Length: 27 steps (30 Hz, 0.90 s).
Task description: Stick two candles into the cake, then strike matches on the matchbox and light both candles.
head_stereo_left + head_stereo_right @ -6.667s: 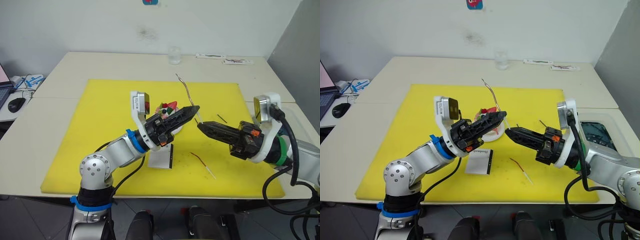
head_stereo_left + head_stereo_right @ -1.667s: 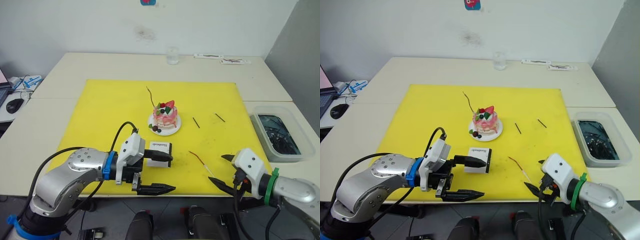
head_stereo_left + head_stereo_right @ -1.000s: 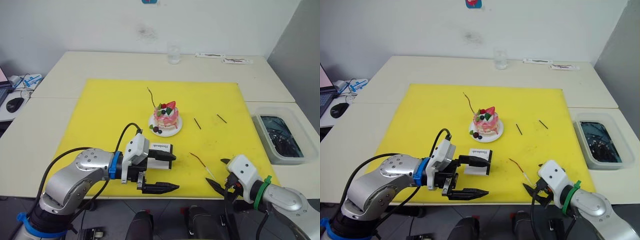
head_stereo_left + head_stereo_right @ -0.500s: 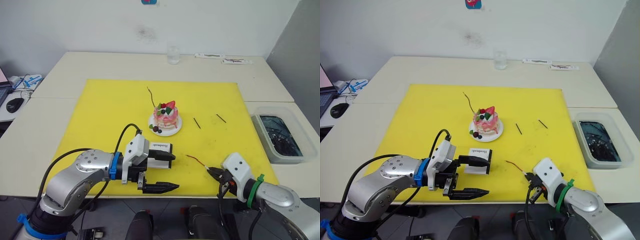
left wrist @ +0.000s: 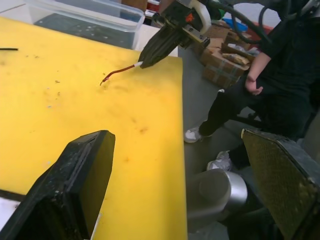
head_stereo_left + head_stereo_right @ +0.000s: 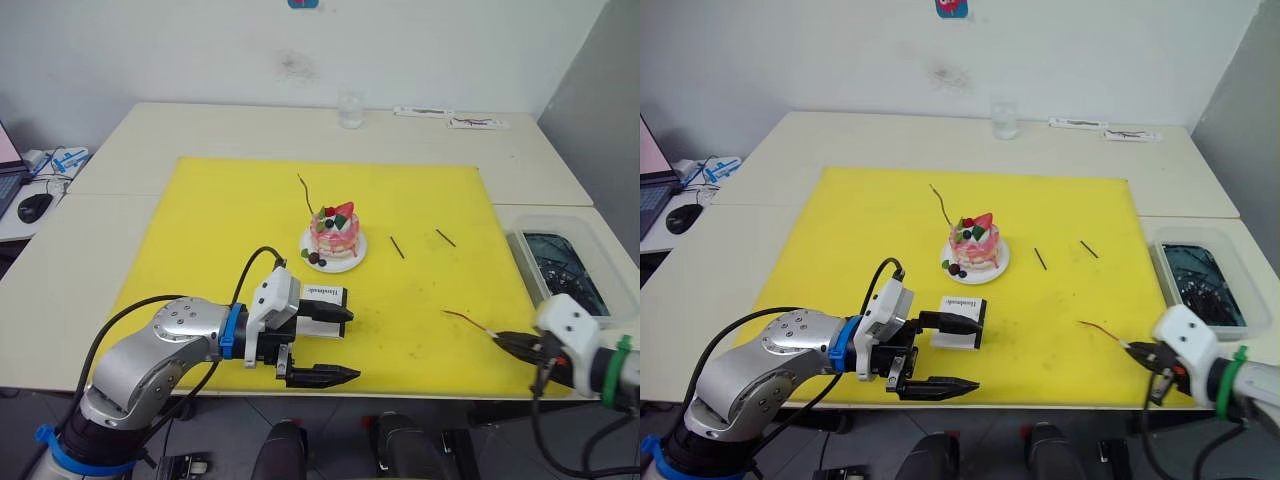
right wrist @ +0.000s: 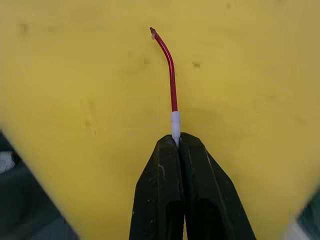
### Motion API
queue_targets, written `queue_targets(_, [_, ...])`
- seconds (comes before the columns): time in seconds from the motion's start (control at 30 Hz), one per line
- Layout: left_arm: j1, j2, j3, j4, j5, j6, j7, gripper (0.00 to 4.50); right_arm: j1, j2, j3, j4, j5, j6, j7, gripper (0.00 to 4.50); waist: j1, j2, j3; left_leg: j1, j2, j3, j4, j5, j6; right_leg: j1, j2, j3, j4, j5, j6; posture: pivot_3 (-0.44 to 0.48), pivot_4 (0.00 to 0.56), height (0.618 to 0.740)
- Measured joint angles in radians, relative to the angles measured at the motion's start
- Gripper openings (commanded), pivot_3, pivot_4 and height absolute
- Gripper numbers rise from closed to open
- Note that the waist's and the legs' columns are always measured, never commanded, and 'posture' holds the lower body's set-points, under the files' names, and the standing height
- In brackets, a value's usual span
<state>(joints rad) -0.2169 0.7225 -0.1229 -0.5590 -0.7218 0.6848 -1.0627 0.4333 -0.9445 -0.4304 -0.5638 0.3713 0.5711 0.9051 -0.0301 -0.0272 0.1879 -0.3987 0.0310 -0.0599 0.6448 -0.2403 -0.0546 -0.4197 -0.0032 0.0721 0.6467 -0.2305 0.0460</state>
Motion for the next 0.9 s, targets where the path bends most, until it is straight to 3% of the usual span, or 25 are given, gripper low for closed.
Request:
queue_targets(0.1, [-0.022, 0.005, -0.005, -0.017, -0.011, 0.007, -0.016, 4.5, 0.05, -0.006, -0.04, 0.079, -0.019, -0.095, 0.084, 0.02, -0.001, 0.0, 0.0, 0.0, 0.0, 0.0, 0.0, 0.0, 0.0, 0.0, 0.0, 0.0, 0.0, 0.0, 0.0, 0.0, 0.15, 0.74])
queue_targets(0.33, [-0.038, 0.0, -0.006, -0.028, -0.027, 0.031, -0.006, 4.5, 0.086, -0.013, -0.063, 0.123, -0.024, -0.111, 0.154, 0.02, -0.002, 0.0, 0.0, 0.001, 0.0, 0.001, 0.001, 0.0, 0.0, 0.0, 0.0, 0.001, 0.001, 0.0, 0.0, 0.0, 0.15, 0.74])
queue_targets(0.43, [-0.04, -0.003, -0.006, -0.029, -0.027, 0.033, 0.005, 4.5, 0.065, -0.011, -0.064, 0.126, -0.006, -0.081, 0.155, 0.67, -0.002, 0.0, 0.0, 0.001, 0.0, 0.001, 0.001, 0.0, 0.0, 0.0, 0.0, 0.001, 0.001, 0.0, 0.0, 0.0, 0.15, 0.74])
queue_targets(0.67, [-0.058, -0.015, -0.008, -0.032, -0.049, 0.052, 0.024, 4.5, 0.018, -0.026, -0.07, 0.115, 0.008, -0.031, 0.153, 3.2, -0.001, 0.0, 0.0, 0.001, 0.0, 0.001, 0.001, 0.0, 0.0, 0.001, 0.0, 0.001, 0.001, 0.0, 0.001, 0.0, 0.15, 0.74])
queue_targets(0.9, [-0.084, 0.018, -0.024, -0.076, -0.062, 0.047, -0.017, 4.5, 0.011, -0.154, -0.147, 0.013, 0.018, 0.076, 0.21, 3.2, -0.001, 0.001, 0.0, 0.001, 0.0, 0.0, 0.001, 0.0, 0.0, 0.001, 0.0, 0.0, 0.001, 0.001, 0.001, 0.0, 0.15, 0.74])
